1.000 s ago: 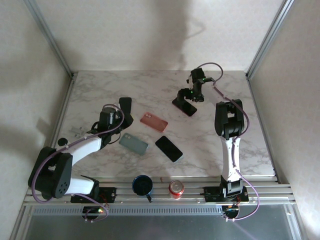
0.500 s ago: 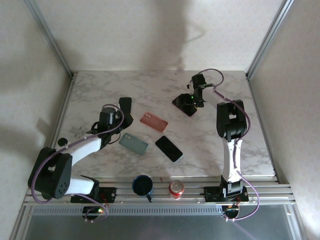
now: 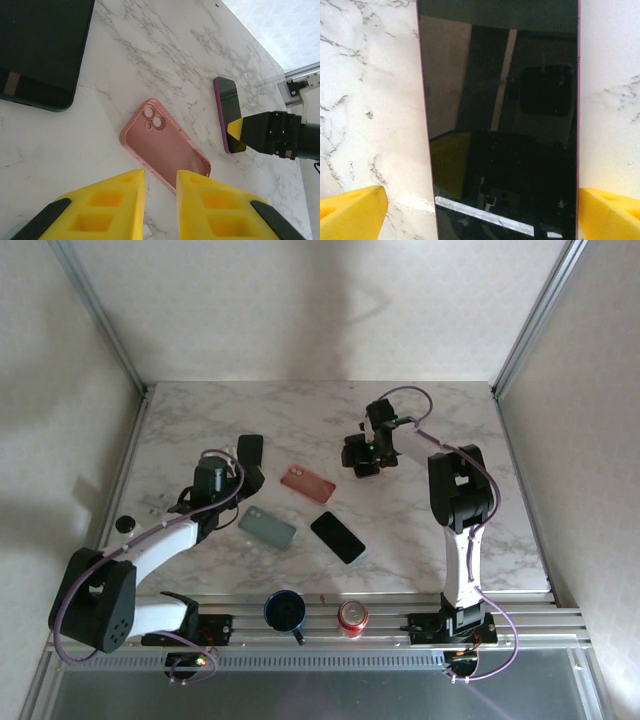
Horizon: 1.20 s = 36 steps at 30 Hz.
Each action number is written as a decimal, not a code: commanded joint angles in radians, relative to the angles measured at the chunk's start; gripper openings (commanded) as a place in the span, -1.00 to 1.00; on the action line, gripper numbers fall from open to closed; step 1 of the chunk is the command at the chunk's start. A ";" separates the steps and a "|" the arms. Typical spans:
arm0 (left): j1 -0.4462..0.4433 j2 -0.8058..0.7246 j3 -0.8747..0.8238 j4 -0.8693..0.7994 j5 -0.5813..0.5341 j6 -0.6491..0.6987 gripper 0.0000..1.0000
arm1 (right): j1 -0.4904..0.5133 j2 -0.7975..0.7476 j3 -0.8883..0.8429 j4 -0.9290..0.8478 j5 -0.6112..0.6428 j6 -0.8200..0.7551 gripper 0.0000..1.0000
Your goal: Put the phone into the phone case
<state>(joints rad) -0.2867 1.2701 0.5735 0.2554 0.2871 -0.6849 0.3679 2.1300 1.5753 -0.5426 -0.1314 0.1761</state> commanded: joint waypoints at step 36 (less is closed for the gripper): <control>-0.006 0.049 0.012 -0.013 -0.020 0.015 -0.54 | 0.069 0.206 0.319 -0.211 0.263 -0.221 0.70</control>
<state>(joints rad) -0.2867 1.3128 0.5739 0.2497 0.2863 -0.6811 0.4301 2.3077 1.8664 -0.7078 0.1123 -0.0269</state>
